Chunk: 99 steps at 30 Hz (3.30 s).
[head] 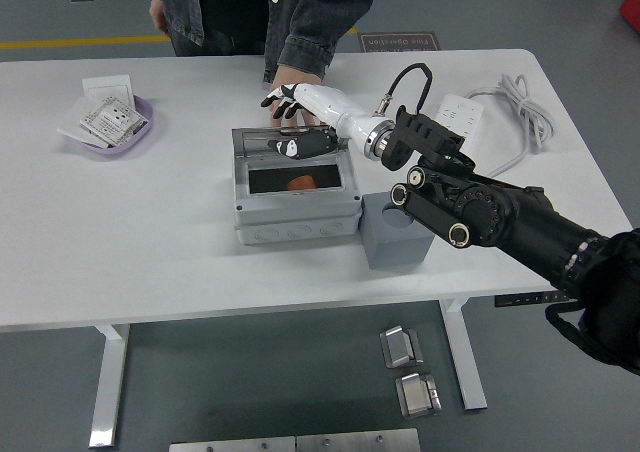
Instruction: Pick up the cylinder from the cube,place it in the box,flap close box
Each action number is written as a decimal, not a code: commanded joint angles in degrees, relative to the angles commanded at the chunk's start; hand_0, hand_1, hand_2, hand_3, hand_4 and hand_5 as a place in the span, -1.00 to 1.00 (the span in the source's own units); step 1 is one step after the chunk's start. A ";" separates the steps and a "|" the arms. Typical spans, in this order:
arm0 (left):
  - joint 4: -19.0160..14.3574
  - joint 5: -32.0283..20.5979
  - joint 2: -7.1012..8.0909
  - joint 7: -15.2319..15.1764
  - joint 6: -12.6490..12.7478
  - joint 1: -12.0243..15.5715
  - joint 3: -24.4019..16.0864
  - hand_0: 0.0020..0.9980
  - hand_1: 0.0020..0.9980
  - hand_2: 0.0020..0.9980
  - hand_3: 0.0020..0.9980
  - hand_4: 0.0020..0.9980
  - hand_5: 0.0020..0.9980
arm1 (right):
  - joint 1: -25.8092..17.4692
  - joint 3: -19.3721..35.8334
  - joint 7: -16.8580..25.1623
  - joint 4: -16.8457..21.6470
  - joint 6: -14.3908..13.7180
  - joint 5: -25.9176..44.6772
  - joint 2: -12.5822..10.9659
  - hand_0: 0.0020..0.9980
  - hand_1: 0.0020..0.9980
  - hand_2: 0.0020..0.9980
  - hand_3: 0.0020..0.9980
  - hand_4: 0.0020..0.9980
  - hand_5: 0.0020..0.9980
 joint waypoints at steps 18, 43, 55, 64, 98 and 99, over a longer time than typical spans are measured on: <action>0.00 -1.00 -0.54 -0.20 0.16 0.46 0.68 0.49 0.57 0.48 0.69 0.65 0.16 | -5.71 3.21 -2.34 11.57 0.19 -4.86 -6.39 0.50 0.33 0.41 0.59 0.44 -0.48; 0.00 -1.56 -0.77 -0.36 0.28 0.33 1.12 0.49 0.57 0.49 0.69 0.66 0.16 | -9.78 4.86 -4.26 18.59 0.14 -5.62 -8.14 0.45 0.32 0.42 0.61 0.43 -0.48; 0.00 -1.88 -0.85 -0.38 0.38 0.19 1.25 0.49 0.57 0.49 0.69 0.66 0.16 | -11.91 4.47 -4.85 21.95 0.40 -6.05 -9.53 0.45 0.31 0.43 0.61 0.43 -0.48; 0.00 -1.84 -0.86 -0.39 0.40 0.16 1.20 0.49 0.57 0.49 0.68 0.65 0.16 | -12.49 4.83 -4.84 22.53 0.54 -5.68 -9.94 0.44 0.31 0.43 0.62 0.43 -0.48; 0.00 -1.17 -0.88 -0.25 0.67 1.43 -1.37 0.49 0.57 0.49 0.68 0.65 0.14 | -33.79 36.89 -7.57 41.87 1.56 -19.98 -13.87 0.43 0.30 0.43 0.63 0.45 -0.45; 0.00 -1.16 -0.88 -0.29 0.68 1.41 -1.41 0.49 0.57 0.49 0.68 0.65 0.14 | -34.45 38.33 -7.55 42.60 1.51 -20.05 -13.91 0.43 0.30 0.42 0.62 0.46 -0.46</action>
